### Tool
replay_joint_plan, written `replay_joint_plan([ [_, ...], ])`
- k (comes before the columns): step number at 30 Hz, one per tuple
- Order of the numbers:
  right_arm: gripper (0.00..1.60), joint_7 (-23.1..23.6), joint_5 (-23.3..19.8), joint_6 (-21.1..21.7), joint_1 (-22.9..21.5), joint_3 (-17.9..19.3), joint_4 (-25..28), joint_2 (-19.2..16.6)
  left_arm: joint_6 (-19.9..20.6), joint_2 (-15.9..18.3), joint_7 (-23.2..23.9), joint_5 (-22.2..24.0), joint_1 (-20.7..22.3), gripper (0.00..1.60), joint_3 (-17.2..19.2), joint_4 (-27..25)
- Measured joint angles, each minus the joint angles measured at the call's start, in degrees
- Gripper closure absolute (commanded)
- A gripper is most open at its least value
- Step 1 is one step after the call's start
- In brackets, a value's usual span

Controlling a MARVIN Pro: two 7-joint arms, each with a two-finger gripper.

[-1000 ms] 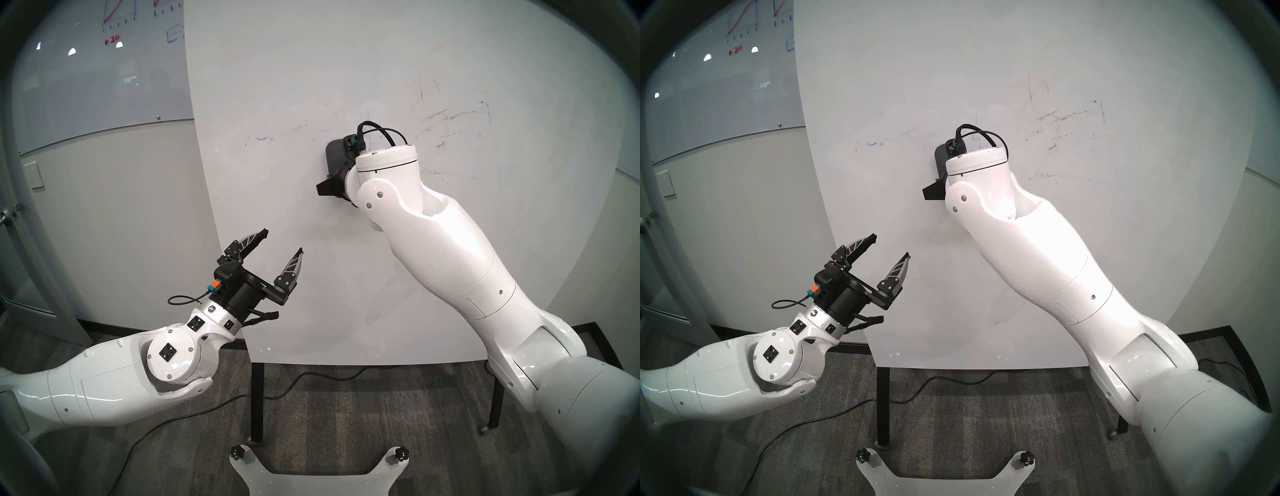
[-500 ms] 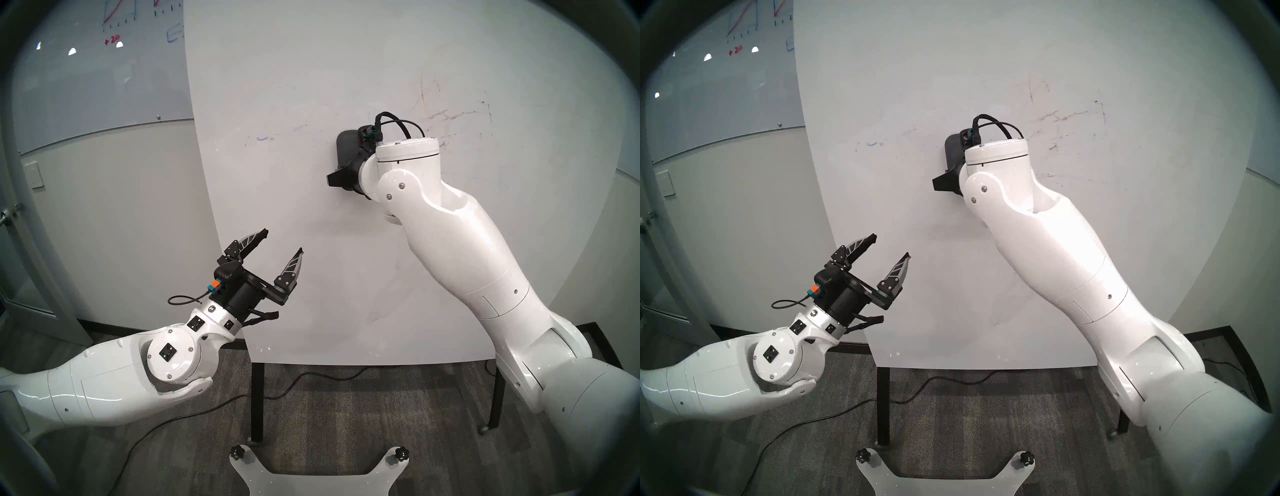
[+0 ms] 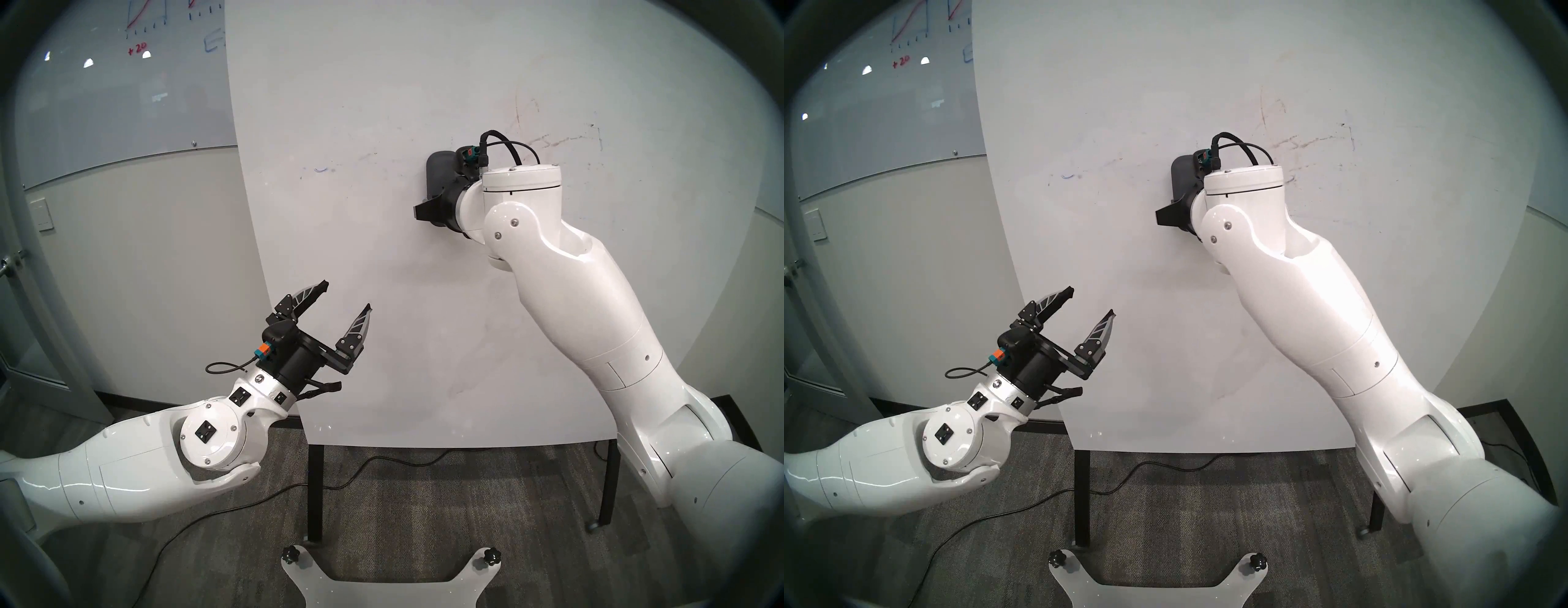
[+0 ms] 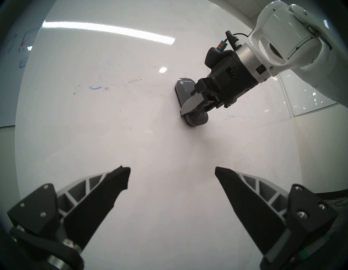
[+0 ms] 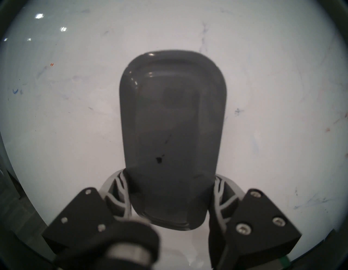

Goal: Erase all marks on the whiteboard with the eraser

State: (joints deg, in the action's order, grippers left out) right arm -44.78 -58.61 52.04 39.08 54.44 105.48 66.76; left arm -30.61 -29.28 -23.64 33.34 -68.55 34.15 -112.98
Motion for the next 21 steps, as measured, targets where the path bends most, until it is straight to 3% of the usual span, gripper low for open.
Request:
replay_joint_plan([
  [21,1.60,0.8,-0.2,-0.5,-0.1,1.3,0.3,-1.1,0.0,0.0,0.0,0.0,0.0,0.00,0.0,0.0],
])
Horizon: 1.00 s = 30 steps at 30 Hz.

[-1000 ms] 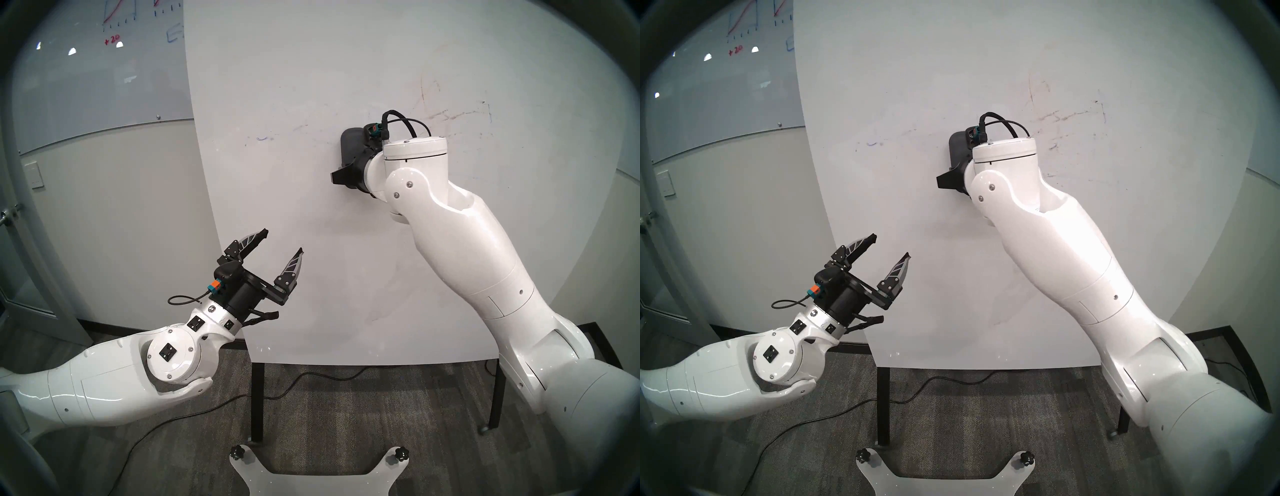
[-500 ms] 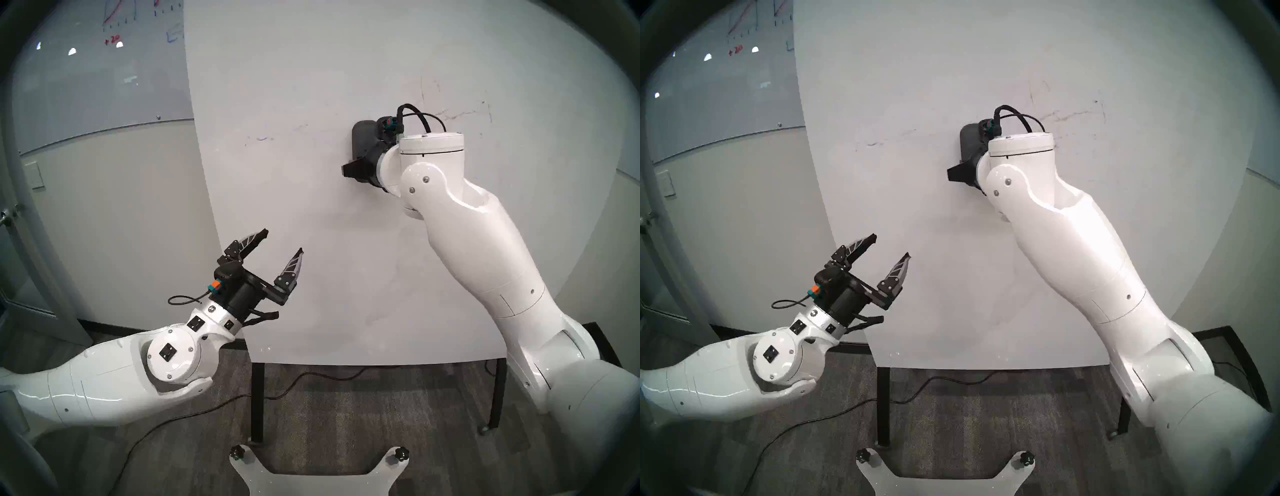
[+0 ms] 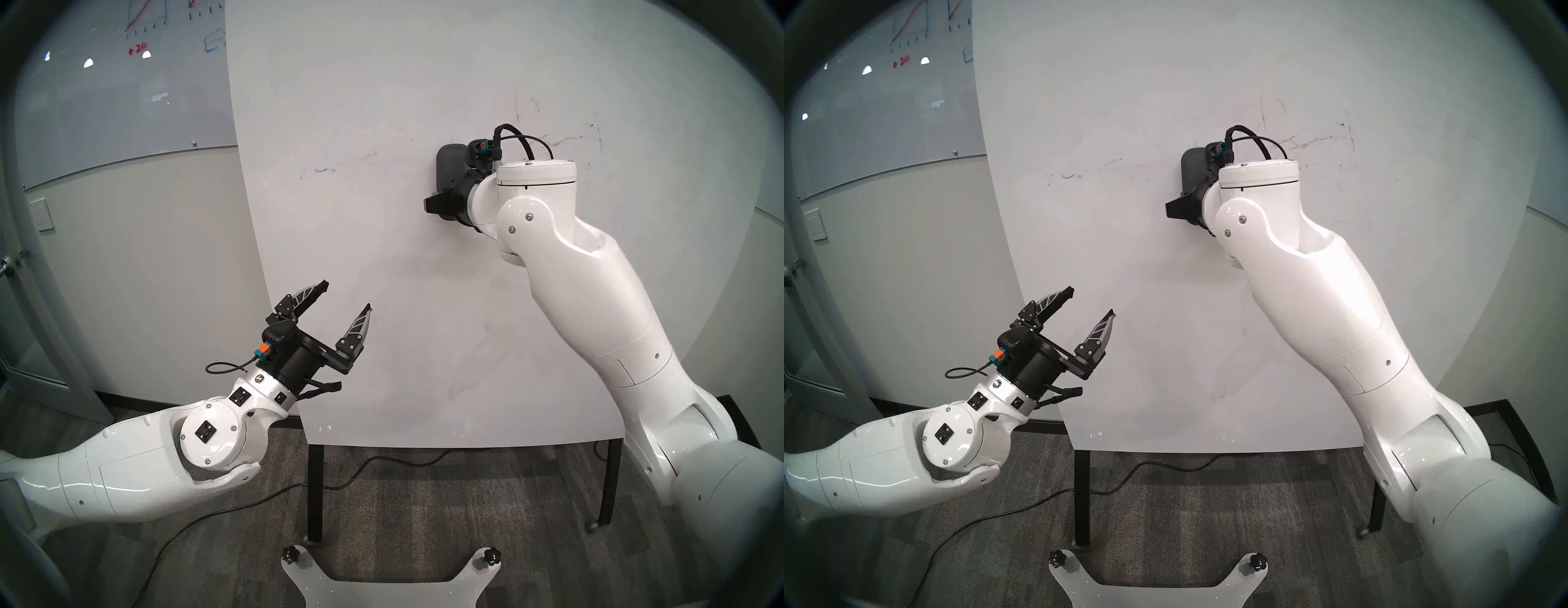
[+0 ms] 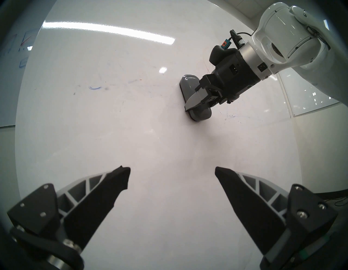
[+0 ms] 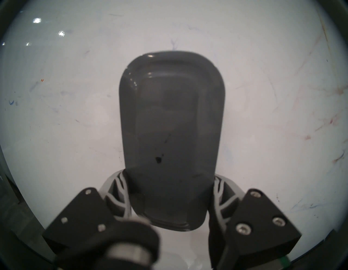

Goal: Erase all marks on the whiteboard with the eraser

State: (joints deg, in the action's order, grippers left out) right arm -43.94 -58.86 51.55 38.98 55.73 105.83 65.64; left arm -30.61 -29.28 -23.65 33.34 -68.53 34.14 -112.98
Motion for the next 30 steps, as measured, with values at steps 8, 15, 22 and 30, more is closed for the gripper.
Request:
replay_joint_plan([
  [8,1.60,0.3,-0.4,0.1,-0.2,0.3,-0.1,-0.1,0.0,0.0,0.0,0.0,0.0,0.00,0.0,0.0],
  [15,1.60,0.5,-0.8,0.2,-0.4,0.7,0.0,-0.3,0.0,0.0,0.0,0.0,0.0,0.00,0.0,0.0],
  [22,1.60,0.4,-0.9,0.2,-0.4,1.2,0.6,-0.6,0.0,0.0,0.0,0.0,0.0,0.00,0.0,0.0],
  [30,1.60,-0.2,-0.6,-0.4,-0.5,2.7,1.4,-1.2,0.0,0.0,0.0,0.0,0.0,0.00,0.0,0.0],
])
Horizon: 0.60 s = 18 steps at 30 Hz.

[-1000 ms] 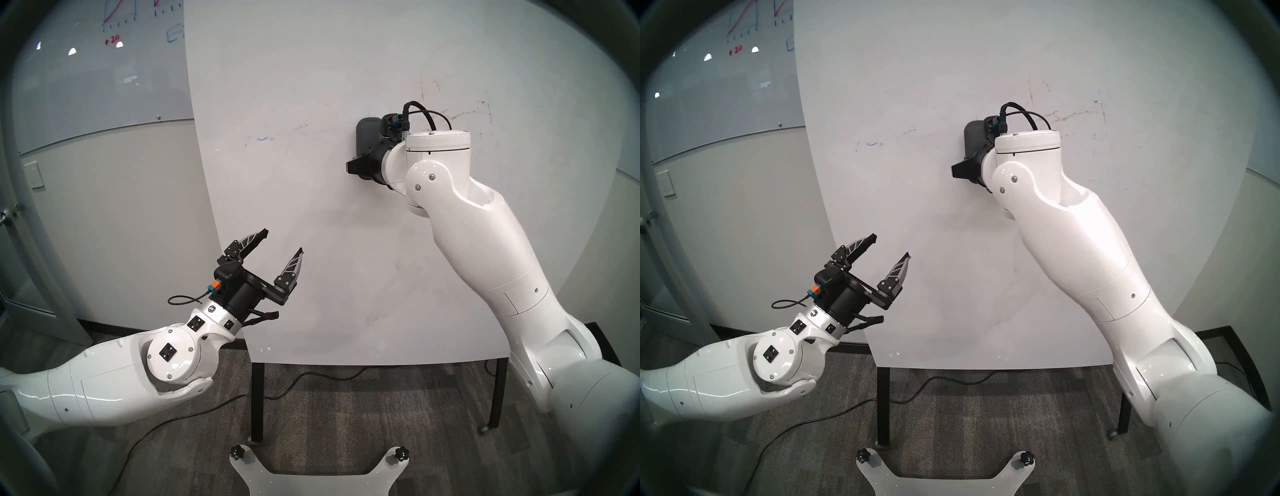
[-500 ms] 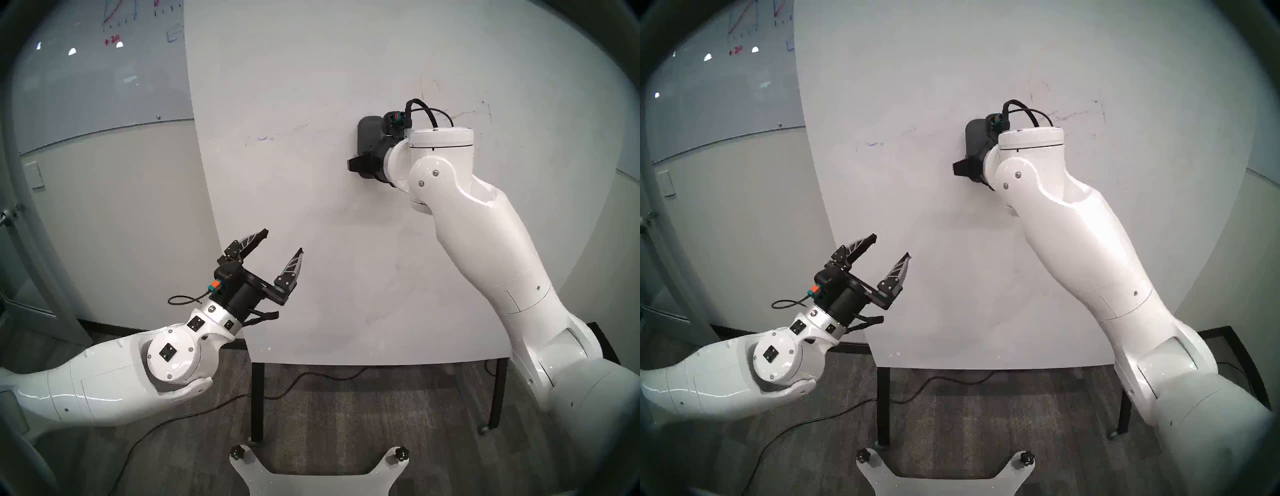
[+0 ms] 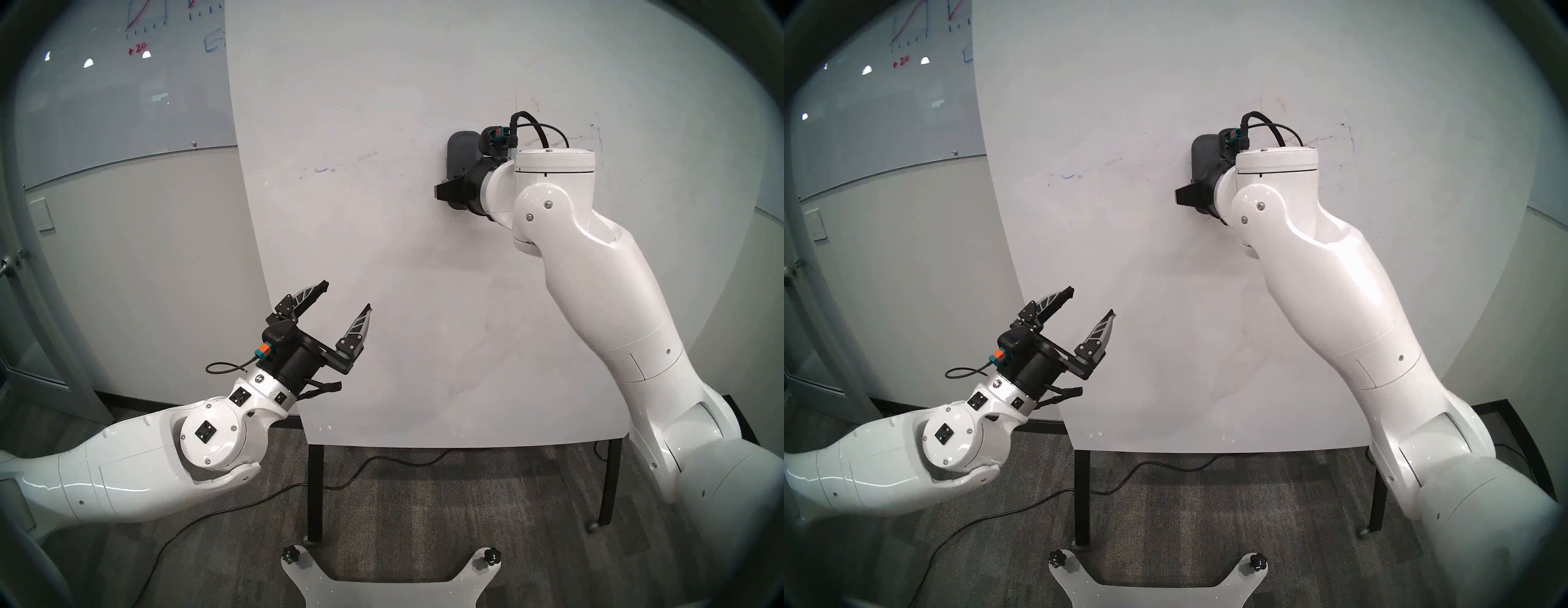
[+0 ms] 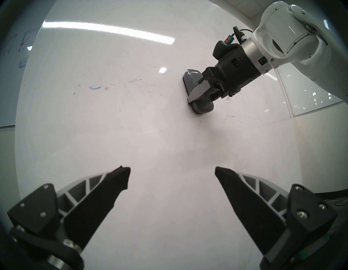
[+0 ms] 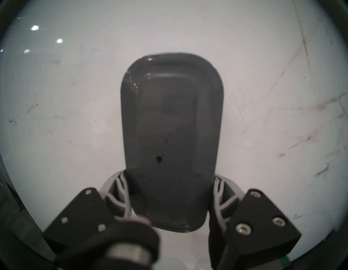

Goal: Erase all marks on the whiteboard with the eraser

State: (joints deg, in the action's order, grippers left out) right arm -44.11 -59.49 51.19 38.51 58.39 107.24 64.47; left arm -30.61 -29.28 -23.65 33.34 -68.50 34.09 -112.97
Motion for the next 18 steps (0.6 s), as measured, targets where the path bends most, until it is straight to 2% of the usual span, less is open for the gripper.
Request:
replay_joint_plan([
  [18,1.60,-0.3,0.9,-2.1,-0.3,-0.1,-1.1,0.5,0.0,0.0,0.0,0.0,0.0,0.00,0.0,0.0],
])
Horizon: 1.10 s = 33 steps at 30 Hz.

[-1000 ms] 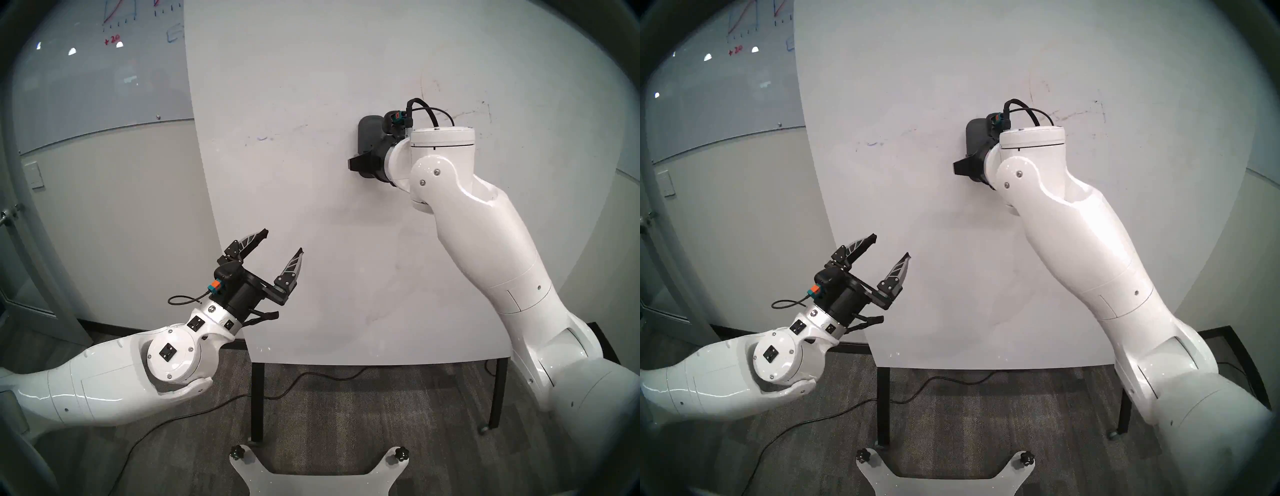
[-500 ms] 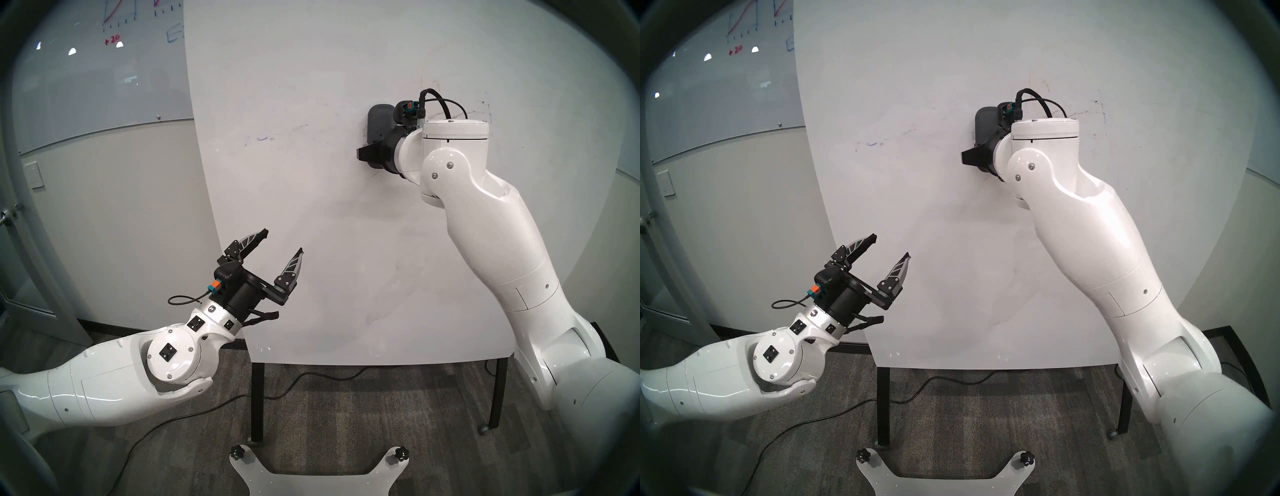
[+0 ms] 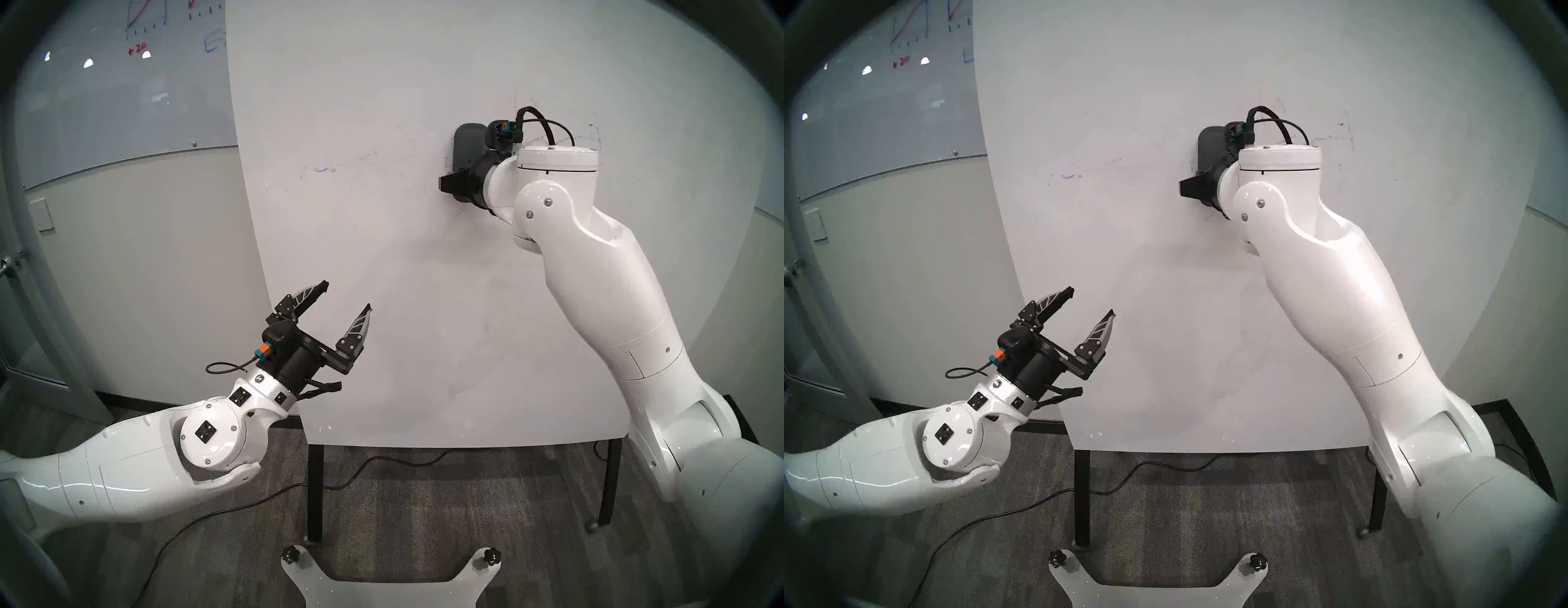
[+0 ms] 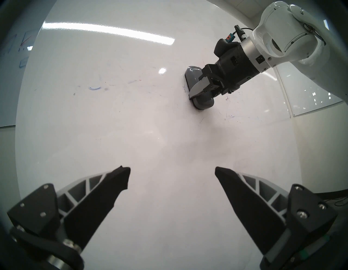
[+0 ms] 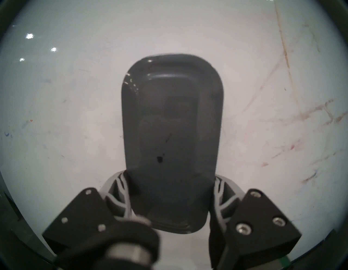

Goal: Erase all marks on the whiteboard with the eraser

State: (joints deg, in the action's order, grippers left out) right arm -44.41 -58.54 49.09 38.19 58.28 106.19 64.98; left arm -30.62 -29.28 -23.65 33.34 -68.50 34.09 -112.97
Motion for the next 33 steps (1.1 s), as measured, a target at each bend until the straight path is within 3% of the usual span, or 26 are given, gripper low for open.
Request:
replay_joint_plan([
  [18,1.60,2.6,-0.6,1.1,-3.4,0.1,-5.2,1.5,0.0,0.0,0.0,0.0,0.0,0.00,0.0,0.0],
  [30,1.60,3.0,0.1,0.5,-3.5,0.3,-5.9,2.1,0.0,0.0,0.0,0.0,0.0,0.00,0.0,0.0],
  [31,0.00,2.8,0.2,0.2,-3.4,0.4,-5.9,2.2,0.0,0.0,0.0,0.0,0.0,0.00,0.0,0.0],
  [33,0.00,2.7,0.1,-0.2,-3.1,0.7,-5.8,2.5,0.0,0.0,0.0,0.0,0.0,0.00,0.0,0.0],
])
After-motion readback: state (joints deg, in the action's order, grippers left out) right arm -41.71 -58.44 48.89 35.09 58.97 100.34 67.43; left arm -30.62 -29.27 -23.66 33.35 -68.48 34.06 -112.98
